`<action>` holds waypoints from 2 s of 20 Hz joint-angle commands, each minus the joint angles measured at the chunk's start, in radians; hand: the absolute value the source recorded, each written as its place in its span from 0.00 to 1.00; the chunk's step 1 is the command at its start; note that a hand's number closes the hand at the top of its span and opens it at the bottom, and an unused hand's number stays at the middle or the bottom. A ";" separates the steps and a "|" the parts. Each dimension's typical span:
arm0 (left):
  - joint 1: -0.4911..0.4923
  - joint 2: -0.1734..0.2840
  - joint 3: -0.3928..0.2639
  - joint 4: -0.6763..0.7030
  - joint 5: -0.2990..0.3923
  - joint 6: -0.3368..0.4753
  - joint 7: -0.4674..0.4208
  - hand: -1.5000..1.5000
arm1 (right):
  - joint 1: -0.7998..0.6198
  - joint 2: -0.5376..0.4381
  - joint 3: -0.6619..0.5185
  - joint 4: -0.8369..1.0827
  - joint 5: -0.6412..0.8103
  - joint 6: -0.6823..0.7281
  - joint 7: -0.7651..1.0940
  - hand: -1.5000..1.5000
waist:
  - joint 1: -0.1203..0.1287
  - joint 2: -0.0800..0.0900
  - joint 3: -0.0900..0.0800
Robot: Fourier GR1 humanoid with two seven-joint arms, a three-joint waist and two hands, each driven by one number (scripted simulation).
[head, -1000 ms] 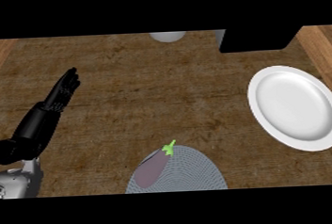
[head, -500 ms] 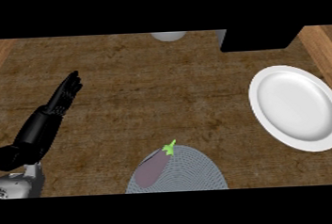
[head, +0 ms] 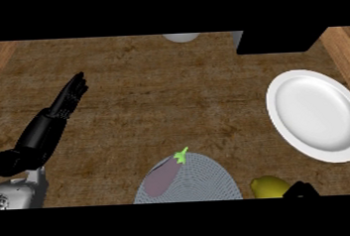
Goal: Pick the lemon from the placemat and place it in the plate
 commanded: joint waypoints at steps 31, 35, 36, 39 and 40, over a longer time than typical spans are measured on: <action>-0.065 -0.042 0.038 0.007 -0.023 -0.048 0.040 0.50 | -0.472 0.146 -0.777 1.449 -0.777 -0.356 -1.068 0.00 | 0.012 0.003 0.001; -0.041 -0.040 0.049 -0.013 -0.026 -0.052 0.045 0.50 | -0.462 0.175 -0.835 1.464 -0.849 -0.375 -1.214 0.00 | 0.009 0.001 0.001; 0.015 -0.075 0.017 -0.041 -0.060 -0.021 0.030 0.50 | -0.455 0.162 -0.844 1.418 -0.873 -0.335 -1.220 0.00 | 0.008 0.000 0.000; 0.019 -0.018 0.072 -0.034 -0.025 -0.075 0.007 0.50 | -0.474 0.149 -0.884 1.389 -0.926 -0.311 -1.304 0.00 | 0.008 -0.001 0.000; 0.020 -0.034 0.059 -0.055 -0.023 -0.063 0.032 0.50 | -0.441 0.136 -0.908 1.327 -0.997 -0.259 -1.345 0.00 | 0.002 -0.003 0.000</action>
